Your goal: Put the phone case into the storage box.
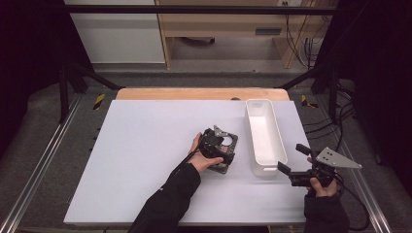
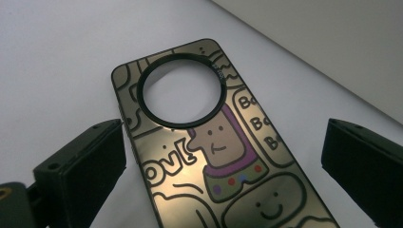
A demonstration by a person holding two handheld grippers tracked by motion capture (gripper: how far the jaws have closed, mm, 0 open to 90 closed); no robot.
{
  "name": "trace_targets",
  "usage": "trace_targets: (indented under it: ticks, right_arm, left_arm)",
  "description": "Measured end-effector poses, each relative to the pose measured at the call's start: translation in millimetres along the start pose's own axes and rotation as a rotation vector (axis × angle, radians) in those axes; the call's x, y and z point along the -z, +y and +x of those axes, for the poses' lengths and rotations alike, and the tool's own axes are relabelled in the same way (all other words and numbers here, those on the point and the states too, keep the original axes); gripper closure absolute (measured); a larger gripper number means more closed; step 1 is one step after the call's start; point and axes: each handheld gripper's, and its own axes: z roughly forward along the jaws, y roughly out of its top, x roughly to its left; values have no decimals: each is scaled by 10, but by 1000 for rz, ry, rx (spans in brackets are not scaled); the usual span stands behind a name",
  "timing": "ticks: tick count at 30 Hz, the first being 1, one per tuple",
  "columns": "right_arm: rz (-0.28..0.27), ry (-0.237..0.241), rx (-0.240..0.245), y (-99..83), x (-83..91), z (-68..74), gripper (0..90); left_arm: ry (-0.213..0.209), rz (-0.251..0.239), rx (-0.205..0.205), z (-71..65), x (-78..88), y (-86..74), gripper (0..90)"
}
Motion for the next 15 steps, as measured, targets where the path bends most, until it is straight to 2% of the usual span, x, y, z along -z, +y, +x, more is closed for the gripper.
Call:
trace_targets:
  ticks: [15]
  right_arm:
    - [-5, -1, -2, 4, 10, -5, 3]
  left_arm:
    - [46, 51, 20, -29, -189, 8, 4]
